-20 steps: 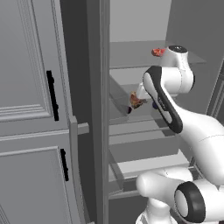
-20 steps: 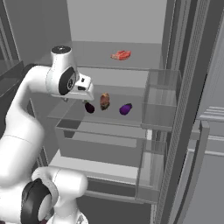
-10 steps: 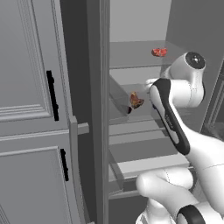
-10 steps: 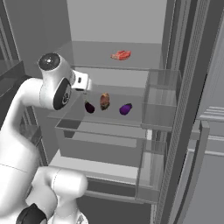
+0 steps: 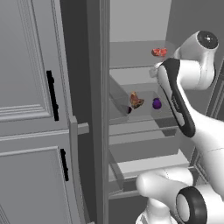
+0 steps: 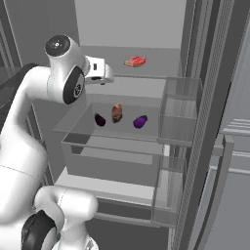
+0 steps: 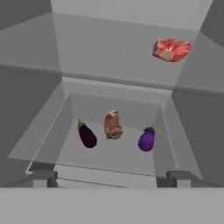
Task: Place one eggplant and one steak in each tupperware on the nearby counter, to pack two identical lunches.
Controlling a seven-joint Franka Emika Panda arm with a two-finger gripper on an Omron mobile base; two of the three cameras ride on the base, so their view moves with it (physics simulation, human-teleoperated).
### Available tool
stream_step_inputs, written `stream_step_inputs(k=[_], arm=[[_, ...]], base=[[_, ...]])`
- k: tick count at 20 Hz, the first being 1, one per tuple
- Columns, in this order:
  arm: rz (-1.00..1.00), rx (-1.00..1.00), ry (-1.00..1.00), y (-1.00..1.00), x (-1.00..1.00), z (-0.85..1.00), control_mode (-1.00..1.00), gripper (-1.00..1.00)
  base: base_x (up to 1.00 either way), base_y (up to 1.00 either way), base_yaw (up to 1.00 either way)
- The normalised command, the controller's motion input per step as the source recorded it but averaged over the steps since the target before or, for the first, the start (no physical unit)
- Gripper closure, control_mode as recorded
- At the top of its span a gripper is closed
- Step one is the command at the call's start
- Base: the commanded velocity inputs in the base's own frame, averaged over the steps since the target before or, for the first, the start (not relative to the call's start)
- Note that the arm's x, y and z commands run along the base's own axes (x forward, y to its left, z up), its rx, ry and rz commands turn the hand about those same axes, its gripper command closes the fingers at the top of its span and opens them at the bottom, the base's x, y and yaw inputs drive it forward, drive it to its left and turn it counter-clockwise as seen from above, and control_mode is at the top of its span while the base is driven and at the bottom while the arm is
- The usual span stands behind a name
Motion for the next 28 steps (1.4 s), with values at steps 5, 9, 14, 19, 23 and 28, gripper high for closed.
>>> stream_step_inputs(k=[5, 9, 14, 19, 23, 28], arm=[[0.09, -0.09, 0.03, -0.61, 0.28, 0.35, -1.00, -1.00], [0.06, -0.12, 0.00, -0.43, 0.49, 0.06, -1.00, -1.00], [0.00, -0.03, 0.01, -0.24, 0.46, 0.00, -1.00, -1.00], [0.00, 0.00, 0.00, -0.01, 0.46, -0.01, -1.00, -1.00], [0.00, 0.00, 0.04, 0.00, 0.58, -0.08, -1.00, -1.00], [0.03, 0.00, 0.05, -0.02, 0.58, -0.11, -1.00, -1.00]], base=[[0.00, 0.00, 0.00], [0.00, 0.00, 0.00], [0.00, 0.00, 0.00], [0.00, 0.00, 0.00], [0.00, 0.00, 0.00], [0.00, 0.00, 0.00]])
